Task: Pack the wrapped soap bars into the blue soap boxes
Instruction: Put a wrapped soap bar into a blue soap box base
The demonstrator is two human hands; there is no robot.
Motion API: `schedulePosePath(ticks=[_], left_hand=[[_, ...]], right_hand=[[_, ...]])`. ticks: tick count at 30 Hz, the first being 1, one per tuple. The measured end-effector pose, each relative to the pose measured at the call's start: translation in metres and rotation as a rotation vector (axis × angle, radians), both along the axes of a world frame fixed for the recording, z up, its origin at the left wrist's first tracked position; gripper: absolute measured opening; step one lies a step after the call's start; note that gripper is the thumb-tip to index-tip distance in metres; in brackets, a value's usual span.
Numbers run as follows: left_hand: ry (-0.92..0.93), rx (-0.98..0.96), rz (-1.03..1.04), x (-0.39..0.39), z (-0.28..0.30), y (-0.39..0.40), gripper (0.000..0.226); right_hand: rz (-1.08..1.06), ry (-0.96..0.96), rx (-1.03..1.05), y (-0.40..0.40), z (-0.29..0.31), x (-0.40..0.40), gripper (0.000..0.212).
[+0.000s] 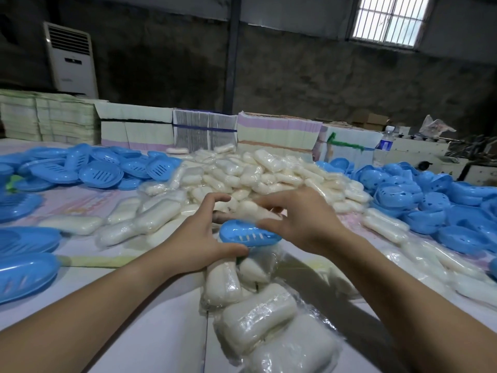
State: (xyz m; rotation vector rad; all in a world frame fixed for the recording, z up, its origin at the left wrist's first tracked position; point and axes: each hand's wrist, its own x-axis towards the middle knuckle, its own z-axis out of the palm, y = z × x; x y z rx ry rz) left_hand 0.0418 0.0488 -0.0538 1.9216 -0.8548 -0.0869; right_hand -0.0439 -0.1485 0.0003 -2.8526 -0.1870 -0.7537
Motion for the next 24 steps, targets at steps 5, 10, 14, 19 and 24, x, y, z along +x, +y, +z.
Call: schedulePosePath(ticks=[5, 10, 14, 19, 24], left_hand=[[-0.02, 0.03, 0.005, 0.001, 0.0, 0.0, 0.085], [-0.065, 0.052, 0.014, 0.003, -0.001, 0.0, 0.075], [-0.09, 0.059, 0.02, 0.004, -0.001, -0.001, 0.072], [-0.105, 0.053, 0.006, 0.006, -0.003, -0.001, 0.07], [-0.11, 0.027, 0.0, 0.007, -0.005, -0.001, 0.075]], right_hand=[[0.036, 0.071, 0.039, 0.0, -0.011, 0.005, 0.018], [0.128, 0.097, 0.159, -0.009, -0.018, 0.003, 0.009], [0.063, 0.08, 0.258, -0.021, -0.021, 0.004, 0.009], [0.047, 0.112, 0.359, -0.023, -0.02, 0.004, 0.007], [-0.077, -0.024, 0.52, -0.056, -0.003, 0.005, 0.012]])
